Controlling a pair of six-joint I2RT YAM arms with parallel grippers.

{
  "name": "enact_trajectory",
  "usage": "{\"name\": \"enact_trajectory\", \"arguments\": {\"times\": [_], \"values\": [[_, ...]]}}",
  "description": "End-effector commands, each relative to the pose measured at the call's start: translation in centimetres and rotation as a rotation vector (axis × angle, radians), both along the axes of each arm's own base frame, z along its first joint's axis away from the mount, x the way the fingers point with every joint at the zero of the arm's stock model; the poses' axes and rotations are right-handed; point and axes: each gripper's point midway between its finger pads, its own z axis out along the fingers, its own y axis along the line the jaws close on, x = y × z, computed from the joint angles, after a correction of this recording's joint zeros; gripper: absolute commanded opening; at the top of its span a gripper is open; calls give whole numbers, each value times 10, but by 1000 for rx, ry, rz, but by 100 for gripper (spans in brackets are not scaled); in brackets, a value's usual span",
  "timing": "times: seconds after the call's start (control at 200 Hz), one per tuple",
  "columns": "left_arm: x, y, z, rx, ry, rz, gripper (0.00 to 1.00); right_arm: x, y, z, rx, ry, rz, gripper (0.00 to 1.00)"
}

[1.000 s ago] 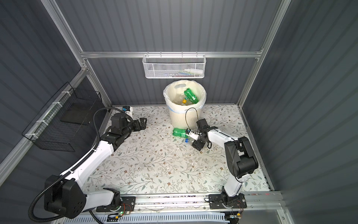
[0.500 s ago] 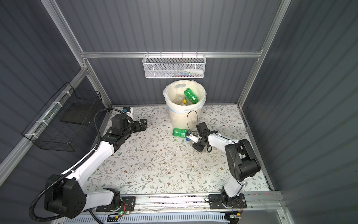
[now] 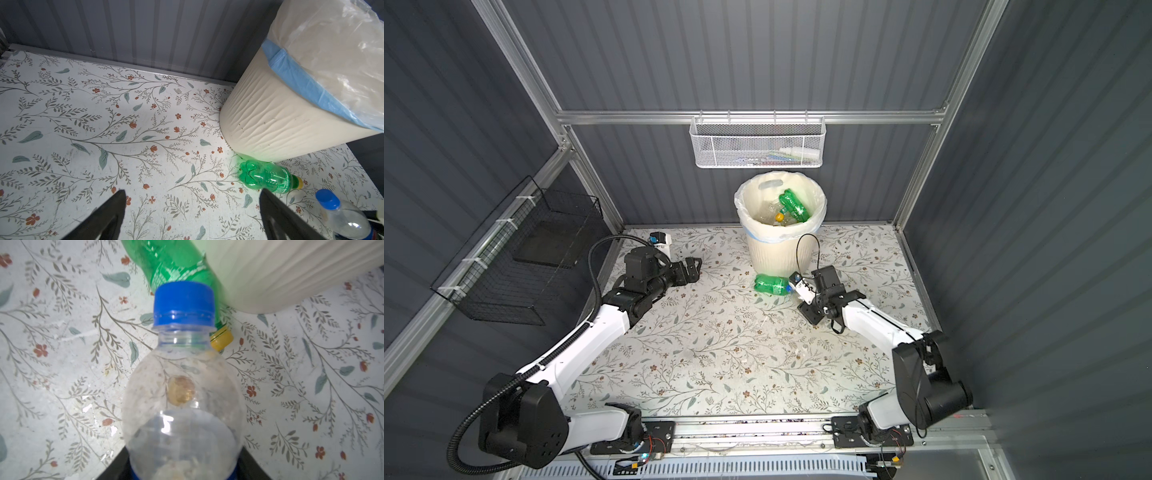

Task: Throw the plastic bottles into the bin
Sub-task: 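Lift the Pepsi bottle and release it over the bin with the right gripper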

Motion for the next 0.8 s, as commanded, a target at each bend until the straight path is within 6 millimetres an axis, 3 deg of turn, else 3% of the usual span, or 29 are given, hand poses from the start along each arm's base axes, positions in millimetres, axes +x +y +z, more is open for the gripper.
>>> {"name": "enact_trajectory", "arguments": {"times": [0.0,0.115,0.205,0.35,0.565,0.71,0.795], "values": [[-3,-2,6,-21,-26,-27,100,2,-6,30,108,-101,-133,56],[-8,-5,8,-15,-36,-58,100,-3,-14,68,200,-221,-202,55],[-13,-6,11,-12,-52,-78,100,-11,-21,114,316,-374,-243,55],[-17,-12,18,-30,-83,-113,100,-26,-36,170,452,-550,-302,55],[-29,-27,35,-41,-159,-228,100,-63,-54,263,627,-834,-292,56],[-36,-28,44,-7,-187,-245,100,-77,-52,320,729,-973,-233,58],[-42,-33,48,41,-203,-254,99,-69,-41,356,770,-1017,-181,62]]}}
